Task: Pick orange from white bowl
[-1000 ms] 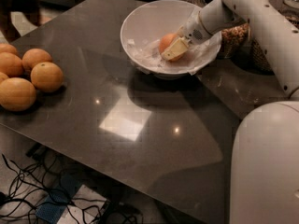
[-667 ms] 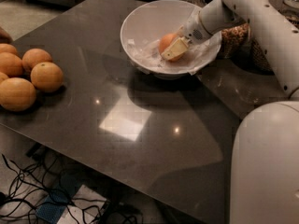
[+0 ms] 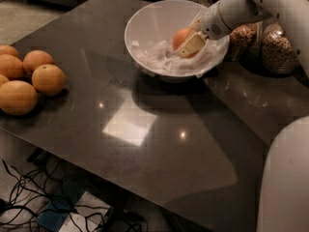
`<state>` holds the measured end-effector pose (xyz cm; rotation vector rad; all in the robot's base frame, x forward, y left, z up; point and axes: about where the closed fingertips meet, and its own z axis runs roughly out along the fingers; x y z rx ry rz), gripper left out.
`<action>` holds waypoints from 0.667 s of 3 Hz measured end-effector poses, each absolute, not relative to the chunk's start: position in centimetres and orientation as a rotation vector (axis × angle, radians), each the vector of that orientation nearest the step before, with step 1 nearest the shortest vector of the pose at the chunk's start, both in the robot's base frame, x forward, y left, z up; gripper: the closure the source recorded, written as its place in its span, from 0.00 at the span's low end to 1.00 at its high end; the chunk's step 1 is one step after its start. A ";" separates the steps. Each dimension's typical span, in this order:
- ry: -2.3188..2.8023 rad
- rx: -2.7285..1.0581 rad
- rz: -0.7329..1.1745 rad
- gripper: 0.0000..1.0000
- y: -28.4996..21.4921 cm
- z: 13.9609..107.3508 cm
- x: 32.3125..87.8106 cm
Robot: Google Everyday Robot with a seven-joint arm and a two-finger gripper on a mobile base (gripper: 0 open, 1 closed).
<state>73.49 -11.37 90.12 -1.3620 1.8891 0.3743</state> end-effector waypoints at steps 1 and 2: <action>1.854 -1.370 0.312 1.00 -12.4 91.6 72.5; 1.818 -1.386 0.253 1.00 -13.0 92.9 71.5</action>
Offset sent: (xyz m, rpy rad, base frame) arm -0.0364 -0.0291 0.0489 -0.0788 -0.1817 -0.0038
